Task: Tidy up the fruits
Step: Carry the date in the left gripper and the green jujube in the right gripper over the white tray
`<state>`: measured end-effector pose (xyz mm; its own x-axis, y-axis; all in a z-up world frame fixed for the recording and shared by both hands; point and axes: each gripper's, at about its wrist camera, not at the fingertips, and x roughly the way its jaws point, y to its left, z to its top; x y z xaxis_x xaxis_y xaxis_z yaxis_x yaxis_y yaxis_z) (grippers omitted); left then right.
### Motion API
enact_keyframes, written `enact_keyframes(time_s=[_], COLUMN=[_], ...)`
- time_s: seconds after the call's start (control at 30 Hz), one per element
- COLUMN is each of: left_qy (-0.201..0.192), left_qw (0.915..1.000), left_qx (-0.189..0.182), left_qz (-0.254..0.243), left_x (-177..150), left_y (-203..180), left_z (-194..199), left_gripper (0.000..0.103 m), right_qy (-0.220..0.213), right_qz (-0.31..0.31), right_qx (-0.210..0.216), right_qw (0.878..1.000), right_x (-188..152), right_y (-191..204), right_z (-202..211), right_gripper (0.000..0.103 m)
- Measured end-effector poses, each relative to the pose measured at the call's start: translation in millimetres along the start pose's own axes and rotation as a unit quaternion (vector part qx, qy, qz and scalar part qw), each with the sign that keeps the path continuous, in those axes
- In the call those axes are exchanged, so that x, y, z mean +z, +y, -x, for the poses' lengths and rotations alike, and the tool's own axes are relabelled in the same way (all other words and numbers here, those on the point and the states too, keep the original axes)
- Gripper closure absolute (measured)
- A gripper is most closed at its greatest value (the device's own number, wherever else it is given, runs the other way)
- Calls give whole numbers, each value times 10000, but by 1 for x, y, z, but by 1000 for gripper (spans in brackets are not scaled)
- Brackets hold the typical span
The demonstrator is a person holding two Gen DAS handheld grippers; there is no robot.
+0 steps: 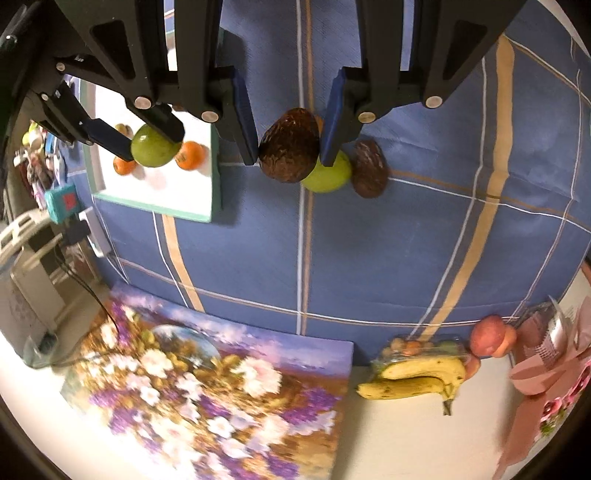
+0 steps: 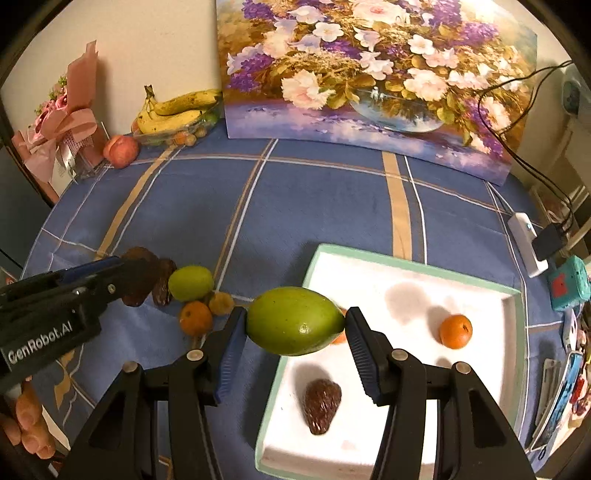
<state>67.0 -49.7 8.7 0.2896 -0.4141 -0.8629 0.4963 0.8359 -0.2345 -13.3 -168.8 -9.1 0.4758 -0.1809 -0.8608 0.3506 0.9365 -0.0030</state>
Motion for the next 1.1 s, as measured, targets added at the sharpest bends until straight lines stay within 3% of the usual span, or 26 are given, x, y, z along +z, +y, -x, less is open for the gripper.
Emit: enact_keyframes(time_s=[0.5, 1.1], left_qy=[191, 569], left_qw=[9987, 9877], left_qx=[26, -340], left_qz=[-472, -1418], left_x=[-15, -41], left_y=[-41, -139], left_z=[-14, -45], left_gripper=[66, 66], right_qy=[165, 247], right_qz=[-336, -1295], right_qx=[-90, -720], right_qw=[9993, 9887], right_x=[-18, -43], right_y=[-41, -155], right_z=[-4, 7], right_gripper=[47, 47])
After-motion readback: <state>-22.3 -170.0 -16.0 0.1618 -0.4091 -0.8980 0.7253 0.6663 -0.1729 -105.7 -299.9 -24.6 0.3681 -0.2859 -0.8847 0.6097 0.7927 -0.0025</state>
